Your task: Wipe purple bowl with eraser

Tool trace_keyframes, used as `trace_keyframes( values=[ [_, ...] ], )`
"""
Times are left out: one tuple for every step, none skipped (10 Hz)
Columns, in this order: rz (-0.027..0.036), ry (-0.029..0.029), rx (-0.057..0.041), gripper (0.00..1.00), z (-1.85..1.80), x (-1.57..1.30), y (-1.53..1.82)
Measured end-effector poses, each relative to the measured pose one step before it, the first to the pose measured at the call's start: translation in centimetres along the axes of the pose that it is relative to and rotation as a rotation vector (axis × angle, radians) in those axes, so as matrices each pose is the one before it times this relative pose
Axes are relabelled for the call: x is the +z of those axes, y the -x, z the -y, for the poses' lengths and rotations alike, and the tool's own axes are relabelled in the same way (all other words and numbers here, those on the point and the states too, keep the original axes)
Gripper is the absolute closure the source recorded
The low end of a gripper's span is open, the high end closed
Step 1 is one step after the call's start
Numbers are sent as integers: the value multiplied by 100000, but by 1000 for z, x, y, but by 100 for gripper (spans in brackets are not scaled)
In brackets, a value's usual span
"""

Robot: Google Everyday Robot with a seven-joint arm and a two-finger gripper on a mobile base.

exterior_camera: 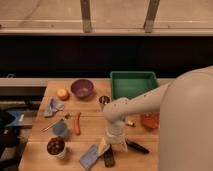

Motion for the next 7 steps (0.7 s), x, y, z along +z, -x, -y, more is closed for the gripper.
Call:
trace_keyframes(
  values=[
    [521,-59,-314,20,-40,144,-156],
    [265,-118,-615,20,-93,207,-98],
    [217,-196,-997,20,-187,200,-39],
    [137,-291,-998,20,-137,232,-95],
    [81,-674,-951,20,-12,310,-163],
    [-236,-918,-553,20,62,312,-134],
    [-218,-835,-794,20,-100,306,-16]
  ],
)
